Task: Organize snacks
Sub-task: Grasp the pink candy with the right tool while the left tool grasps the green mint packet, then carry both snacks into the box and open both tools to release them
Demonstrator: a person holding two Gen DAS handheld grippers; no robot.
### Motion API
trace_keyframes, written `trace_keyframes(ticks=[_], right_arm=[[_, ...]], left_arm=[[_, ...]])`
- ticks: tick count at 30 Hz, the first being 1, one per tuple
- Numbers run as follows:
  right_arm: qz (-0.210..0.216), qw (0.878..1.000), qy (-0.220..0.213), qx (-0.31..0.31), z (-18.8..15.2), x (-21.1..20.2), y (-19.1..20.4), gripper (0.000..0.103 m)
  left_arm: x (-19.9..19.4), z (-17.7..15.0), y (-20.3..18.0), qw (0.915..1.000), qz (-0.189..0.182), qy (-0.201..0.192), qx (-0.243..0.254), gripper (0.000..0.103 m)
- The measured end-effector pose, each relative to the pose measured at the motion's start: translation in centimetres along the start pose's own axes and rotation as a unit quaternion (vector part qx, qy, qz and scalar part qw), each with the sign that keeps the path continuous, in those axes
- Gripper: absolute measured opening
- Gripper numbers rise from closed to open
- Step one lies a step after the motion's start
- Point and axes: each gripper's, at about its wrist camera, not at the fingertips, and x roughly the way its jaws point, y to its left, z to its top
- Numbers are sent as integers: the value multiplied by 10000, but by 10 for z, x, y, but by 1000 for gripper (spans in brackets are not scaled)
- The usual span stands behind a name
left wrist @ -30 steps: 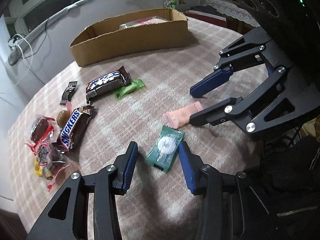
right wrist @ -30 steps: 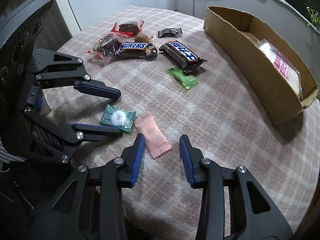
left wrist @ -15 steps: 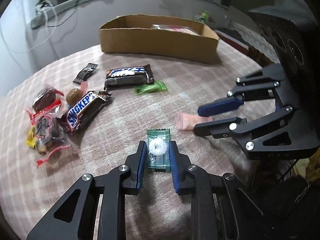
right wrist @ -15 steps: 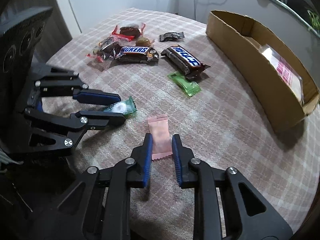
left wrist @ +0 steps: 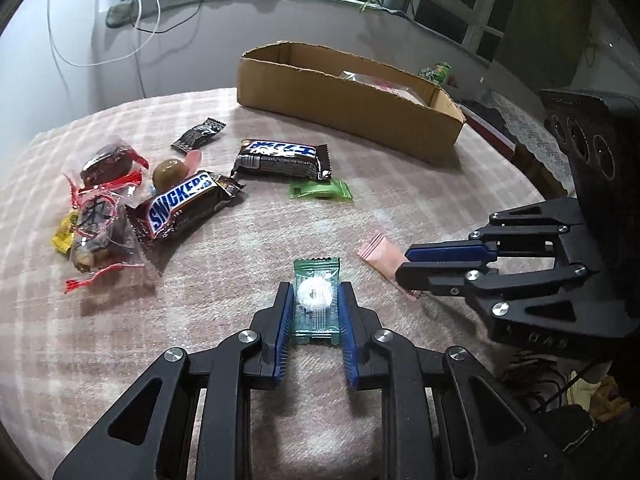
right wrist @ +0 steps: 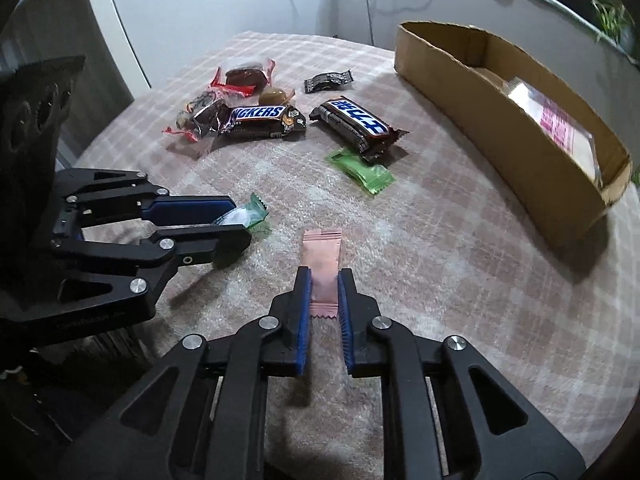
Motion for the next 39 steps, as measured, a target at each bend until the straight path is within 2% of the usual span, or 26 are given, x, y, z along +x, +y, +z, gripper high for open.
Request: trace_keyframes(ticks=[2,4,6,7,8,14,22,34,39], right_arm=[[-28,10000,41,-78,3,2,3,29],[-92,9997,83,-219,7,5,9,30],[-200,9989,123,-402,10,9,15,30],[-237,9985,136,-483,11,10,18,27],[-250,9982,141,-521,11,10,18,20],[-175,9993,82,-316,12,7,12,19],[-199,9991,-340,151,22,-19,-14,19],[-446,9898,-1012,894,61,-61,-92,19],[-594,9860,-1164,1033,75,-67,-116,19]], left_arm=[[-1,-1,0,10000,-11,-3,-35,21],[-2,-1,1,10000,-12,-18,-53,21],[-5,-2,2,10000,-2,-36,-76,21],[-6,-1,2,10000,4,-47,-85,21],[-7,-2,3,9999,6,-67,-103,21],[-11,-1,6,9998,23,-129,-133,21],[-13,15,7,9993,-96,-314,-155,21],[-12,84,10,9970,-133,-766,-37,21],[0,121,17,9954,-227,-906,-210,21]])
